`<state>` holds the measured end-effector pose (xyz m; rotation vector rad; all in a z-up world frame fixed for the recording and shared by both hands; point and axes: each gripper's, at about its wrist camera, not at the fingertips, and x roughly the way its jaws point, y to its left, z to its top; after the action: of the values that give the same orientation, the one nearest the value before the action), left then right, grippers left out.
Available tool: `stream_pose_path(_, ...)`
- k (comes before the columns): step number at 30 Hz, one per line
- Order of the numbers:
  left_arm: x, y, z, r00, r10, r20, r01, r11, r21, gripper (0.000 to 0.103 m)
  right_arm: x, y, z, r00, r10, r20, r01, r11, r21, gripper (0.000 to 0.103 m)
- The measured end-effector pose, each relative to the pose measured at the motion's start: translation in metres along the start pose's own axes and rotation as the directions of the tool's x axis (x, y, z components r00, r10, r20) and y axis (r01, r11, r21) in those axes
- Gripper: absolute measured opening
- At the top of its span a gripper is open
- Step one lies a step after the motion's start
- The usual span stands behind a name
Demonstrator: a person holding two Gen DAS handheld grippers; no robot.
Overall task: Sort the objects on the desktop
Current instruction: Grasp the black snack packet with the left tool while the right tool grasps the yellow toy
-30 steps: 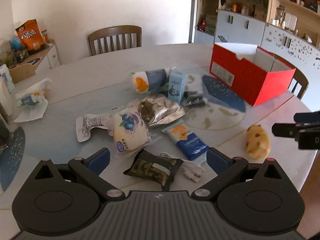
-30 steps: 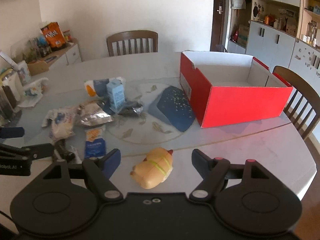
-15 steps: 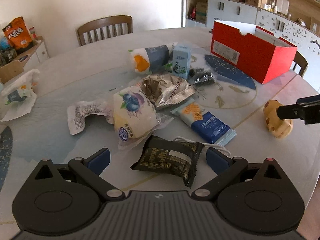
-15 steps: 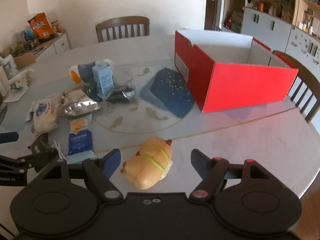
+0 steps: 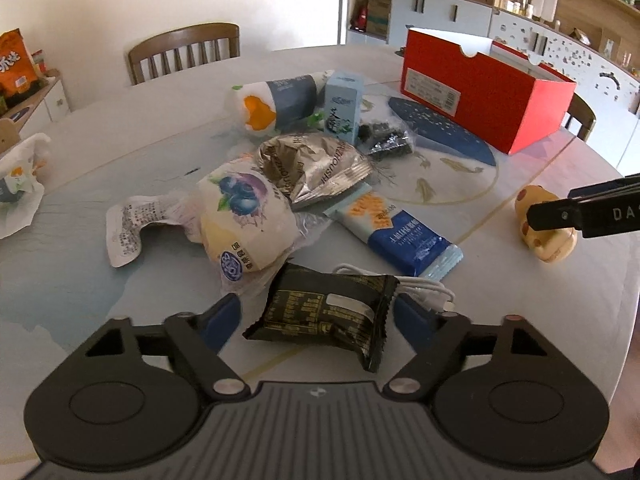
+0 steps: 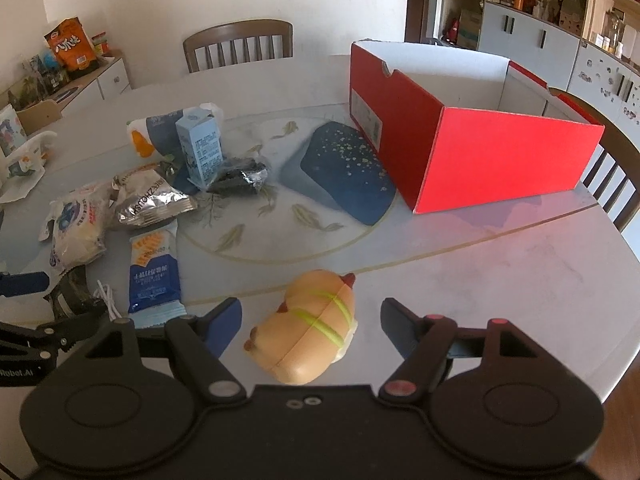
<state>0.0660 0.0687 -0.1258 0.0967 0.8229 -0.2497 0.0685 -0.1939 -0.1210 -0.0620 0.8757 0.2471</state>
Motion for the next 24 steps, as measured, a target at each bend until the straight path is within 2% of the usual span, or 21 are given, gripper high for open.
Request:
stream_pose_path(5,0.001,-0.001,0.000,1.000,-0.012,-0.001,0.012,1.000,0.013,0.073,0.004,0.002,-0.001,1.000,-0.004,-0.011,0.004,1.000,-0.002,0.074)
stream_pose_path(7,0.001,-0.002,0.000,1.000,-0.011,-0.001,0.011,1.000,0.021,0.070,0.006,0.002,-0.001,1.000,-0.007,-0.016,0.007,1.000,-0.004,0.071)
stream_pose_path(10,0.000,-0.004,0.000,1.000,-0.012,-0.001,0.012,0.999,0.035,0.064,0.007,0.003,-0.001,1.000,-0.001,-0.023,0.001,1.000,-0.004,0.062)
stream_pose_path(18,-0.005,-0.007,-0.002,1.000,-0.010,0.005,0.010,0.999,0.053,0.054,0.009,0.004,-0.003,0.999,-0.008,-0.036,0.007,1.000,-0.007,0.055)
stream_pose_path(24,-0.013,-0.010,-0.006,1.000,-0.002,0.014,0.001,0.998,0.064,0.050,0.006,0.004,-0.004,0.999,-0.007,-0.036,0.007,1.000,-0.007,0.051)
